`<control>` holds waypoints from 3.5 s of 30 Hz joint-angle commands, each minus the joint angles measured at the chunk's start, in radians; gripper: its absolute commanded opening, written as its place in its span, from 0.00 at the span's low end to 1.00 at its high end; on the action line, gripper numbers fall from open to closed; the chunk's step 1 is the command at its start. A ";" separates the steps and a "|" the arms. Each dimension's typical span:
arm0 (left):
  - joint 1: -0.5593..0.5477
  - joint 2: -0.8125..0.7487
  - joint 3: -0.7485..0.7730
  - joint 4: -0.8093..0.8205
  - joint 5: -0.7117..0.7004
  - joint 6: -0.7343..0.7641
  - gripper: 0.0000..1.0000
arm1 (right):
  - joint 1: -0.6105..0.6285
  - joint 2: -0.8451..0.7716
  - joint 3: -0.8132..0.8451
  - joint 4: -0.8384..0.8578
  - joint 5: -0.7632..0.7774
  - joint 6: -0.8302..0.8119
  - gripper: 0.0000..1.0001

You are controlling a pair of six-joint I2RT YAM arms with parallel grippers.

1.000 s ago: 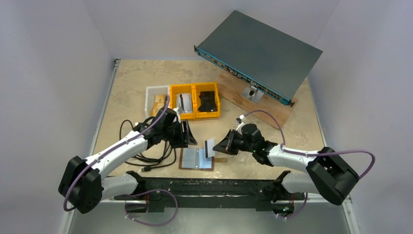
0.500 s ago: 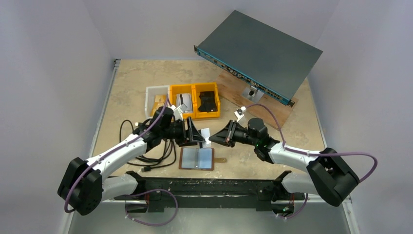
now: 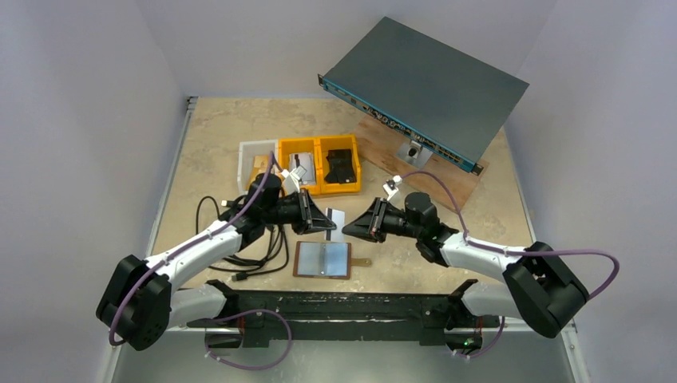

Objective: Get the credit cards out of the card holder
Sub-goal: Place the credit card in the storage box, then remove the credit card from the card holder.

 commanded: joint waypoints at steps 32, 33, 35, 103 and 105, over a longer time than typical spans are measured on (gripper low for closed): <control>0.267 0.677 0.859 -0.553 -0.554 0.424 0.03 | -0.003 -0.337 0.272 -0.769 0.363 -0.427 0.79; 0.272 0.684 0.863 -0.551 -0.547 0.430 0.04 | -0.003 -0.335 0.271 -0.768 0.363 -0.428 0.79; 0.280 0.695 0.868 -0.553 -0.540 0.433 0.09 | -0.003 -0.326 0.270 -0.767 0.363 -0.428 0.79; 0.238 -0.239 0.026 -0.666 -0.351 0.353 0.78 | 0.487 0.468 0.719 -0.935 0.791 -0.333 0.50; 0.238 -0.240 0.019 -0.663 -0.350 0.353 0.78 | 0.497 0.493 0.739 -0.951 0.798 -0.336 0.49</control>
